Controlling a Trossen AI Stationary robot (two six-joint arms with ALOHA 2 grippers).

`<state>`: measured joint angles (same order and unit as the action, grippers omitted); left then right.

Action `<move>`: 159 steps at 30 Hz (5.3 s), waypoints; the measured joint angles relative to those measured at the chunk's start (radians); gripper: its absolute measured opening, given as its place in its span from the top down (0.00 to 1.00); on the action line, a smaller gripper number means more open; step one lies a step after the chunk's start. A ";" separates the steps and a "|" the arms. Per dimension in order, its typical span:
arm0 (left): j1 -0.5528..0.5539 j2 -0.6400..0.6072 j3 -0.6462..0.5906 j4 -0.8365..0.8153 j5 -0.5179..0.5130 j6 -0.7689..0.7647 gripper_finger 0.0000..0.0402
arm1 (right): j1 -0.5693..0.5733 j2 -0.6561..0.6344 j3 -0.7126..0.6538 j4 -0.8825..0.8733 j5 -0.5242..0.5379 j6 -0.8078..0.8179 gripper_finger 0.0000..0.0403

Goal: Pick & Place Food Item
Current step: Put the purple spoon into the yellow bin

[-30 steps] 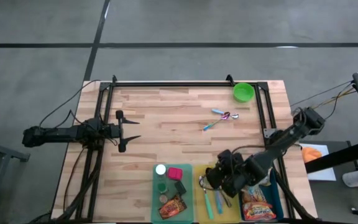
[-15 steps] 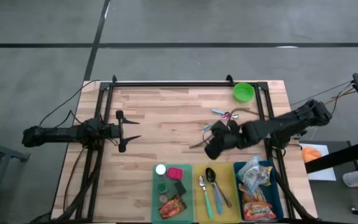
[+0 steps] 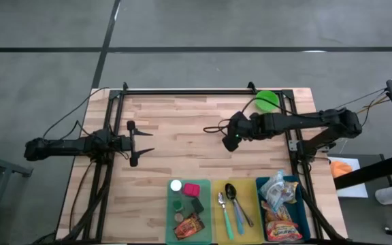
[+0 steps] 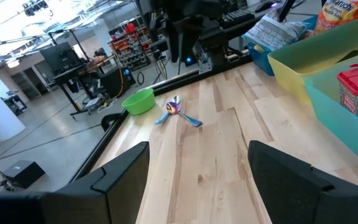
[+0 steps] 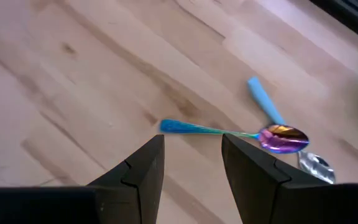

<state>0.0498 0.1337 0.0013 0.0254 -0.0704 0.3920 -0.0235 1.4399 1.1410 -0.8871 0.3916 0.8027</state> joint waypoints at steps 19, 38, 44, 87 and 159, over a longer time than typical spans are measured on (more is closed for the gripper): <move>0.000 0.000 0.000 0.000 0.000 0.000 0.31 | -0.041 0.001 -0.064 -0.008 -0.014 -0.225 0.61; 0.000 0.000 0.000 0.000 0.000 0.000 0.31 | -0.209 0.117 -0.064 -0.050 -0.104 -1.122 0.61; 0.000 0.000 0.000 0.000 0.000 0.000 0.31 | -0.230 0.206 -0.064 -0.047 -0.105 -1.120 0.61; 0.000 0.000 0.000 0.000 0.000 0.000 0.31 | -0.395 0.422 -0.020 0.040 -0.344 -1.280 0.61; 0.000 0.000 0.000 0.000 0.000 0.000 0.31 | -0.210 0.035 0.071 0.060 -0.577 -0.155 0.96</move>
<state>0.0498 0.1337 0.0013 0.0254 -0.0708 0.3916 -0.2330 1.4749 1.2117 -0.8273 -0.1852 0.6474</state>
